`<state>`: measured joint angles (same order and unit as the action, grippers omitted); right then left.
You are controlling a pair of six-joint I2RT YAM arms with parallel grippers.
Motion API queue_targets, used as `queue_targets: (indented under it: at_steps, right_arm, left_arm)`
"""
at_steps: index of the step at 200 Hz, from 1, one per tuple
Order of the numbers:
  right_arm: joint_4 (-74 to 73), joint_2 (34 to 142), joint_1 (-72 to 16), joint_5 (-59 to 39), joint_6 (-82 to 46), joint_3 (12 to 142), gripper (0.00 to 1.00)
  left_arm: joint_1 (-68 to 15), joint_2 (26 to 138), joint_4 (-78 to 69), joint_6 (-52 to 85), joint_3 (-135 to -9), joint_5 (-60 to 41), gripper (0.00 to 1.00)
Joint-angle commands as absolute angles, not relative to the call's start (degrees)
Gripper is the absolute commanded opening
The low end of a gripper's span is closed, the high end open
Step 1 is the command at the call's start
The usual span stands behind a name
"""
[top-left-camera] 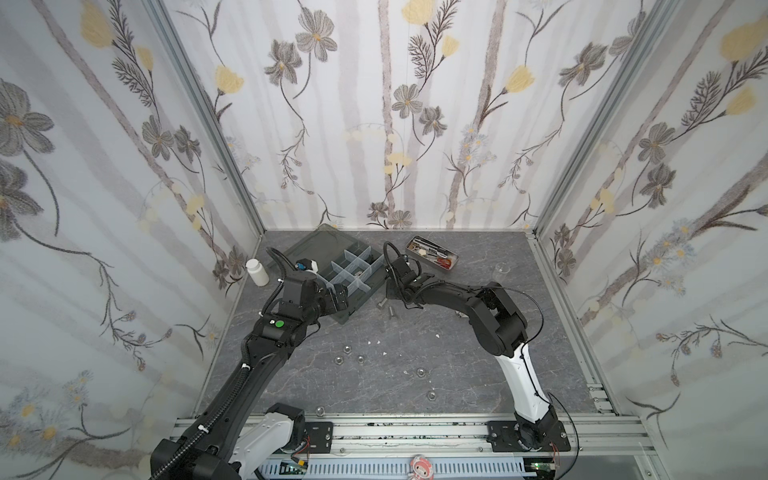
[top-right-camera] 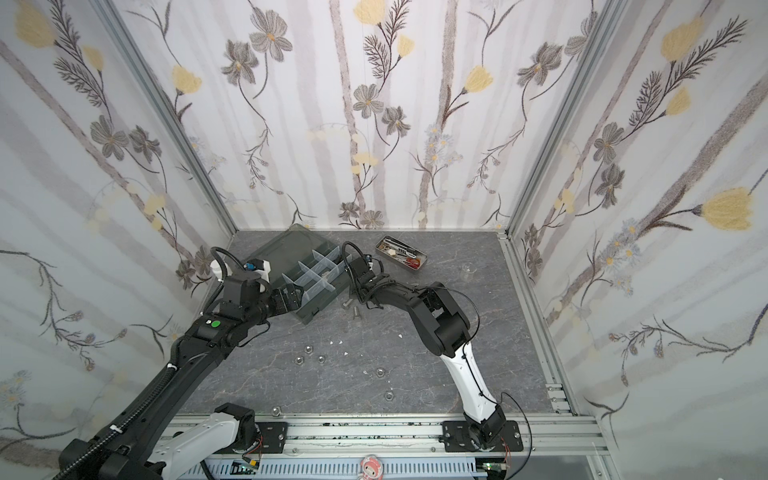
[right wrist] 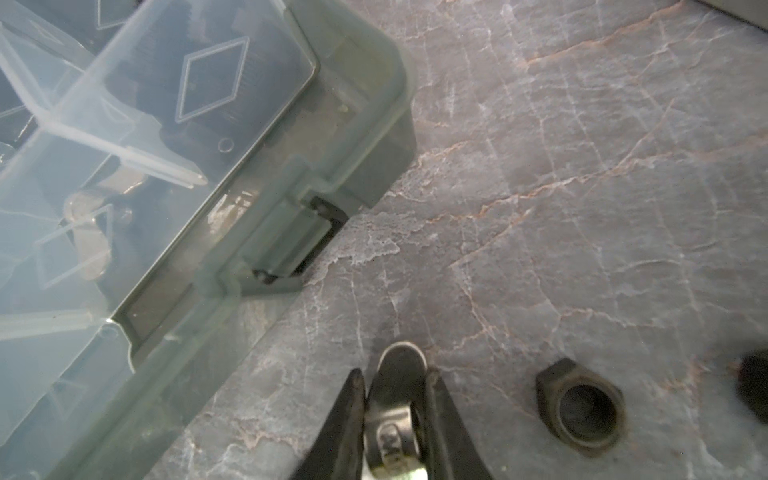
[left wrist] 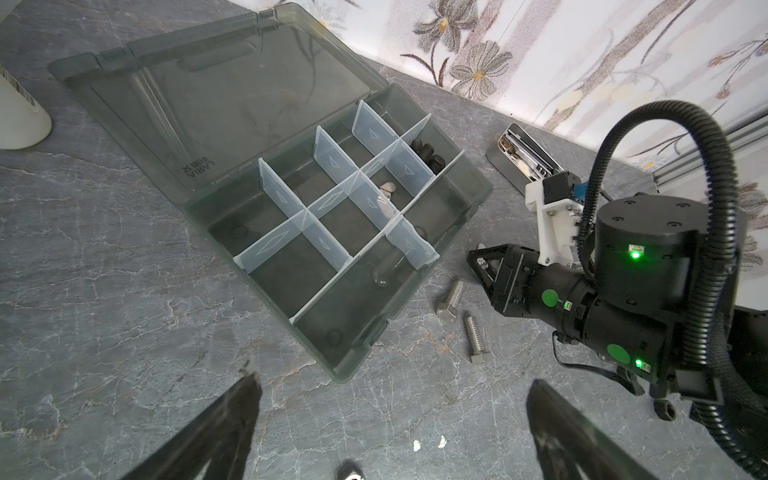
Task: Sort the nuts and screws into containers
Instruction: 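Lift the wing nut with the right gripper and carry it over the organizer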
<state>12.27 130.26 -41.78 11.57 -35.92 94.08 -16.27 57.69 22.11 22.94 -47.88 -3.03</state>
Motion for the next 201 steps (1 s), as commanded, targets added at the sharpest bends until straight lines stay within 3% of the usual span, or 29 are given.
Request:
queue_targets:
  at_steps: [1,51,201]
  right_arm:
    - [19.1,130.4,-42.2,11.6,-34.8,94.0,0.21]
    - [19.4,129.6,-42.3,11.8,-33.8,93.9,0.09]
    - [17.8,120.1,-41.1,6.2,-31.4,92.0,0.09]
  left_arm:
    - [-16.3,57.8,20.8,23.0,-47.8,-2.3,1.00]
    - [-16.1,58.0,20.8,23.0,-47.7,-1.7,1.00]
    - [-15.4,58.1,20.7,23.0,-47.7,-1.9,1.00]
